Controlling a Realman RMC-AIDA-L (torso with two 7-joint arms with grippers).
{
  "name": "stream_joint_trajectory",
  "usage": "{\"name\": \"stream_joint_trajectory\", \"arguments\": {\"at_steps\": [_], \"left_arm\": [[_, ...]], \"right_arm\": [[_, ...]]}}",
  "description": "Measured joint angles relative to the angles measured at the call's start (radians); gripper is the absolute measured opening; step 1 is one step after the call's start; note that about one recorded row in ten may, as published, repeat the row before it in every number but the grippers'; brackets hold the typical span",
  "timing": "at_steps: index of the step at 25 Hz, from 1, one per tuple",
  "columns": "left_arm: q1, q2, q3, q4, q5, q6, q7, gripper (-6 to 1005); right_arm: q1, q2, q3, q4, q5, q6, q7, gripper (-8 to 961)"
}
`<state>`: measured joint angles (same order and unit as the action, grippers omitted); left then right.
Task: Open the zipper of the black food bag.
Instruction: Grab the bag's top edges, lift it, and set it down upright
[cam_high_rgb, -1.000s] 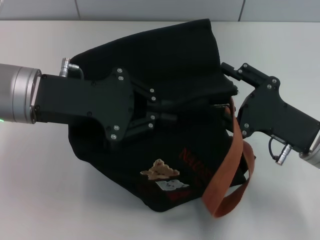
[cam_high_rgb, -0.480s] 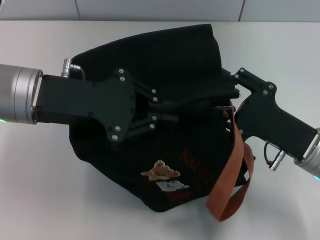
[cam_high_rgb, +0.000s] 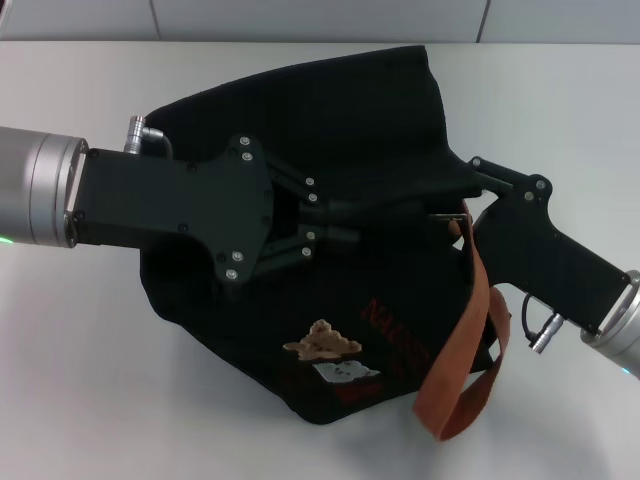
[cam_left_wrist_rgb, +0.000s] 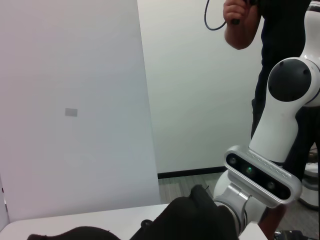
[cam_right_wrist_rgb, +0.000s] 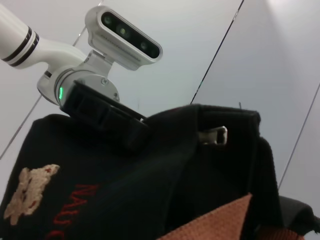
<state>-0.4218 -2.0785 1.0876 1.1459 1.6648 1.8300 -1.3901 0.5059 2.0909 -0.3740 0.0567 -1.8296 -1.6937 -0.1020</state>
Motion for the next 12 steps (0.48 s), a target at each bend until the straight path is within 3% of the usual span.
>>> {"name": "stream_joint_trajectory", "arguments": {"at_steps": [4,9,12], "left_arm": [[0.0,0.0,0.0,0.0,-0.001,-0.001,0.0,102],[-0.004,0.0,0.001,-0.002,0.0,-0.002,0.0,102],[-0.005,0.0,0.001,-0.007,-0.001,-0.002,0.0,102]], "right_arm": [[-0.005,0.0,0.012,0.035,0.0,0.001,-0.065,571],[-0.004,0.0,0.012,0.039,-0.005,0.0,-0.07,348],[-0.002,0.0,0.01,0.039,-0.005,-0.001,-0.07,294]]}}
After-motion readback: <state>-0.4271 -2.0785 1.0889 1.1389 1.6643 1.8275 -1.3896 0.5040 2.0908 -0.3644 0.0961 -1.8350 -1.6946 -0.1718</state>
